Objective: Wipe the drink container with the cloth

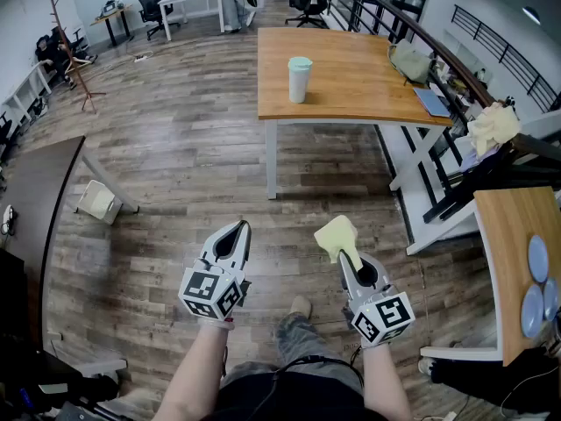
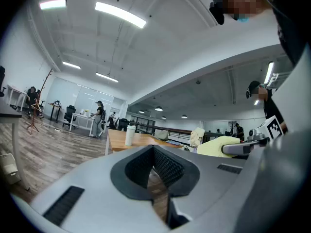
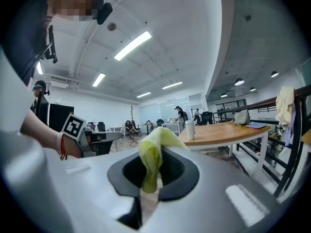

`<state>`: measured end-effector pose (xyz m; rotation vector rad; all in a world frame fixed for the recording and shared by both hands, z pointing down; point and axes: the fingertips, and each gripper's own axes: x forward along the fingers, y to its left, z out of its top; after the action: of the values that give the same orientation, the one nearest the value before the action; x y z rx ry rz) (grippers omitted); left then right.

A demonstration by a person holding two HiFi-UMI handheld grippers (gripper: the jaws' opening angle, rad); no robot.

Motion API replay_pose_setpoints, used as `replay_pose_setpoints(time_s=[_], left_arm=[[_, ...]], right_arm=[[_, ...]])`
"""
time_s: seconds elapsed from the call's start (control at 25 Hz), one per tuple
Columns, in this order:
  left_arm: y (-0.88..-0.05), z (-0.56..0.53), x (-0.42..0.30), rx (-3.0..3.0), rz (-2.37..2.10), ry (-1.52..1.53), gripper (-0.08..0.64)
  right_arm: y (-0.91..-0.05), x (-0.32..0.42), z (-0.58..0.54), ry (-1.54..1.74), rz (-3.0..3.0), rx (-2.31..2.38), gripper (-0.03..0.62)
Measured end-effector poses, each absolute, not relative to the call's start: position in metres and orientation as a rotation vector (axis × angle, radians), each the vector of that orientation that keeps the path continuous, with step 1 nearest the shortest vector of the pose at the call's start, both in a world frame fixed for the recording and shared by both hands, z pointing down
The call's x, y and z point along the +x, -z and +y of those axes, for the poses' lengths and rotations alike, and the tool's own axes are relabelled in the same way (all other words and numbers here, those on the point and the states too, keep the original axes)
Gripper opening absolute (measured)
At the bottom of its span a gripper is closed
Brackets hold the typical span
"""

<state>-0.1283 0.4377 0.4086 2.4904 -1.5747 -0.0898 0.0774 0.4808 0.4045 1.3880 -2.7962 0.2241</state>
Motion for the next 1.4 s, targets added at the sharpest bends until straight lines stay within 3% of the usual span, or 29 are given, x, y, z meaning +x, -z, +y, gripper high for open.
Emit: replay_pose_setpoints(time_s=[0.56, 1.4], left_arm=[[-0.416, 0.289, -0.101, 2.398, -1.662, 0.06, -0.003], [-0.414, 0.131, -0.067, 2.473, -1.58, 0.098, -0.003]], right_arm=[[-0.418, 0.113, 0.31, -0.307, -2.836, 1.285, 0.023], [-0.412, 0.105, 0.172, -0.291, -2.87, 1.228, 0.023]])
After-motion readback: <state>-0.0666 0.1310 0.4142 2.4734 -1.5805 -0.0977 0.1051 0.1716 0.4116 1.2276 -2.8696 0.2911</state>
